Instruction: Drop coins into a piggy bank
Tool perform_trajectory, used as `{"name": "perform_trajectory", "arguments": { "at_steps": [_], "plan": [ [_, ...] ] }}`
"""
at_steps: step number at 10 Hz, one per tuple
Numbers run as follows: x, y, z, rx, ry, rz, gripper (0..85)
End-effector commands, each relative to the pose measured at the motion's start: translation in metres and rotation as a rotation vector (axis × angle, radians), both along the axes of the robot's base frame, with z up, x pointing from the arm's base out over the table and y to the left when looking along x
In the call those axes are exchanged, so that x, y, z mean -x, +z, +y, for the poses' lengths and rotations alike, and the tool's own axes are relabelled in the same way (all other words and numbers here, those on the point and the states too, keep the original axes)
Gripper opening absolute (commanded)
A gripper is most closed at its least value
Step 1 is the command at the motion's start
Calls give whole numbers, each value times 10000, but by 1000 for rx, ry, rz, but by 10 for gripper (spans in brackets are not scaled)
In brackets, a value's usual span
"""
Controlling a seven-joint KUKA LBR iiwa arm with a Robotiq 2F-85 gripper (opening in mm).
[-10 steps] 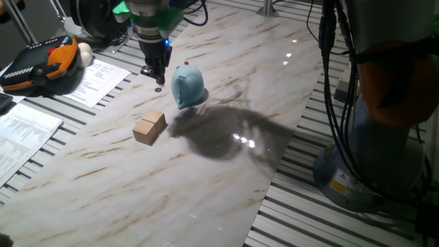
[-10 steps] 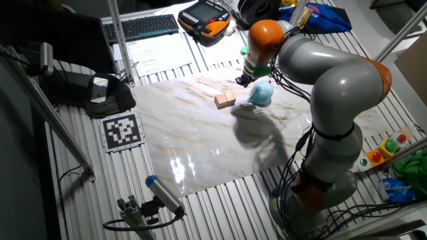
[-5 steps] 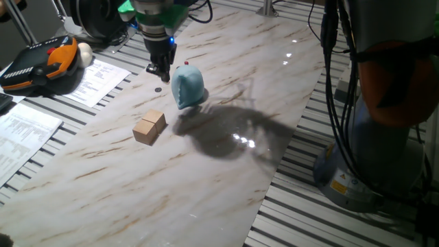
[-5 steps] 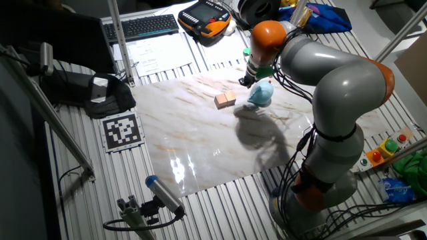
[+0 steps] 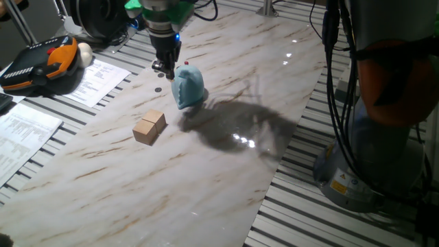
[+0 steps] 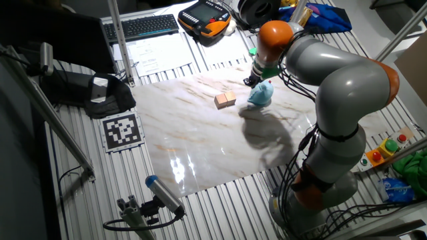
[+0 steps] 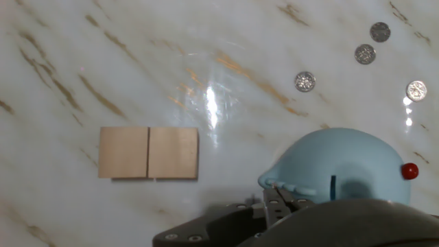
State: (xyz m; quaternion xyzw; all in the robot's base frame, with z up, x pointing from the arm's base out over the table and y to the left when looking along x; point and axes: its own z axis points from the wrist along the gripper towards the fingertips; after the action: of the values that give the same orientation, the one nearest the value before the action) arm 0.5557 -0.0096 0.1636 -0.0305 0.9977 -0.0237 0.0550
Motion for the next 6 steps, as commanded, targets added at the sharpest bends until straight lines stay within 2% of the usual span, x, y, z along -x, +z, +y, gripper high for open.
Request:
{"name": "perform_trajectory", "arguments": {
  "at_steps": [1,3,6],
  "plan": [
    [6,-9,-21,0,-4,0,0],
    [33,-27,-95,-10,-36,-1,0],
    [82,-73,-200,4,-41,-9,0]
  ]
}}
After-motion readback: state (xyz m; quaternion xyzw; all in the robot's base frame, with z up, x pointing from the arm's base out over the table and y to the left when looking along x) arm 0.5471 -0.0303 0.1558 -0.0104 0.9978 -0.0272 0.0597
